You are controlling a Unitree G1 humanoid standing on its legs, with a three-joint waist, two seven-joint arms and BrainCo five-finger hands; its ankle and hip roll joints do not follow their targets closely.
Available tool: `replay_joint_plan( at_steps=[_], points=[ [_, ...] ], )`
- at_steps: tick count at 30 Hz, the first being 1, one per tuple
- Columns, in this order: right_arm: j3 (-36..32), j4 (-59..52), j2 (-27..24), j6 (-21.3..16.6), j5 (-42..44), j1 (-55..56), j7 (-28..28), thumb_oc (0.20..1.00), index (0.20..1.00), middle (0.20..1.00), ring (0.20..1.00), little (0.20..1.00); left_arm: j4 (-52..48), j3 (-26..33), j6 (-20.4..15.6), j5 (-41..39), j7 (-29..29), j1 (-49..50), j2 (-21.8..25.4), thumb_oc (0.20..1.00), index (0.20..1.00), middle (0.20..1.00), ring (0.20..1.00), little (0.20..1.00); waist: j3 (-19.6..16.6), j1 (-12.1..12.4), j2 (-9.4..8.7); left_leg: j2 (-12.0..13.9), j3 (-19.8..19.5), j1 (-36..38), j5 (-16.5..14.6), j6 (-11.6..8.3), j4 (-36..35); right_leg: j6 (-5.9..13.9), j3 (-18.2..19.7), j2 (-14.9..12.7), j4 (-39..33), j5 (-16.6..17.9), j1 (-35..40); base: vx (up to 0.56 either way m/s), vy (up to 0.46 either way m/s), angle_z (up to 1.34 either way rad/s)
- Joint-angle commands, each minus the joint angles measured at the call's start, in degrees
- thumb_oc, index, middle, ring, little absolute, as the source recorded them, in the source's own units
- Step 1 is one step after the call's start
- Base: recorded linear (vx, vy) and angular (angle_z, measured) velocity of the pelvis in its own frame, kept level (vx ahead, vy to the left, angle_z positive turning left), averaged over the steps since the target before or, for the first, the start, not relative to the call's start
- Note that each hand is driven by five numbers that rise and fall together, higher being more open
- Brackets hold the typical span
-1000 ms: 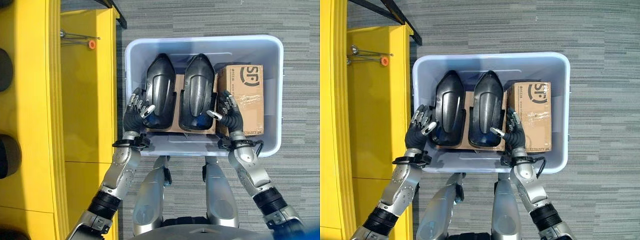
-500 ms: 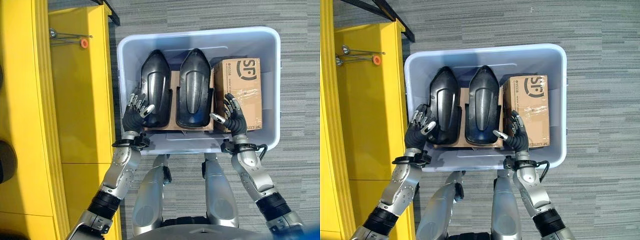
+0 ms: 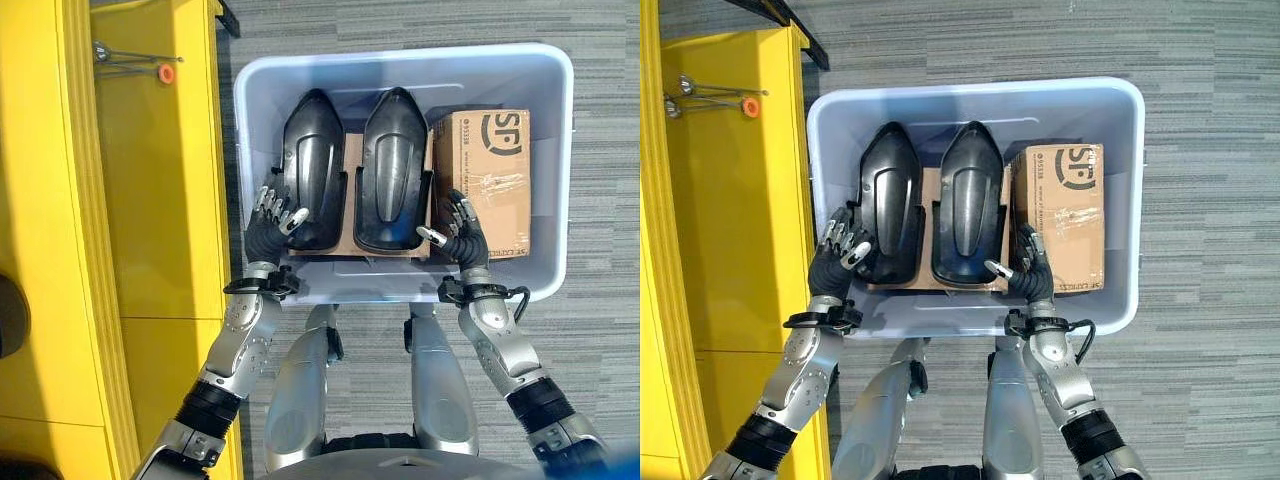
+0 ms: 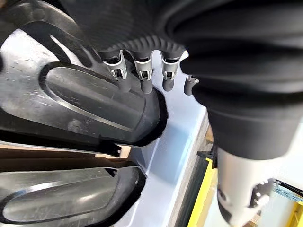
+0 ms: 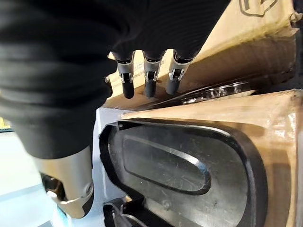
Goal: Move parts from the plastic box to the shelf.
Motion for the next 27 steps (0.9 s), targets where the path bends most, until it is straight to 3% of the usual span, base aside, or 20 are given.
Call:
replay_joint_plan(
  at_steps=[1, 9, 18, 27],
  points=[
    [-0.4, 0.3, 1.2, -2.7, -0.8, -0.7, -1.3, 1.000, 1.000, 1.000, 1.000, 1.000, -3.6, 0.6, -2.9, 2.2, 1.0, -0.6, 0.7, 1.000, 1.000, 1.000, 1.000, 1.000, -2.0, -0.1, -1.07, 4.8, -1.4, -0.2, -2.5, -4.56, 7.5, 4.72, -0.6, -6.6, 4.7, 4.7, -3.3, 0.00, 0.000, 0.00],
    [-1.5, 3.6, 2.0, -3.1, 0.5, -3.2, -3.5, 1.000, 1.000, 1.000, 1.000, 1.000, -3.3, 0.0, -3.2, 1.7, 1.3, -1.2, 0.6, 1.000, 1.000, 1.000, 1.000, 1.000, -1.5, 0.2, -0.23, 4.6, -1.4, -1.4, -2.6, -4.52, 7.8, 4.65, -0.1, -6.4, 5.3, 4.5, -4.7, 0.00, 0.000, 0.00],
    [-3.1, 10.1, 3.1, -2.9, -1.2, -13.4, -10.1, 1.000, 1.000, 1.000, 1.000, 1.000, -4.3, -1.9, -3.6, 0.4, 1.7, -3.1, 0.5, 1.000, 1.000, 1.000, 1.000, 1.000, -0.2, 1.2, 2.47, 4.7, -1.0, -5.7, -3.9, -4.35, 10.8, 4.58, 0.8, -5.6, 8.2, 3.5, -9.8, -0.01, -0.001, -0.04],
    [-2.9, 17.6, 4.8, -1.8, -2.4, -22.7, -14.1, 1.000, 1.000, 1.000, 1.000, 1.000, -5.3, -2.8, -3.4, -0.1, 2.5, -4.1, 0.7, 1.000, 1.000, 1.000, 1.000, 1.000, -0.1, 2.3, 2.92, 5.0, -2.4, -11.6, -5.2, -4.00, 14.8, 4.21, 0.2, -4.7, 10.6, 2.7, -14.2, -0.02, -0.021, 0.03]
  ],
)
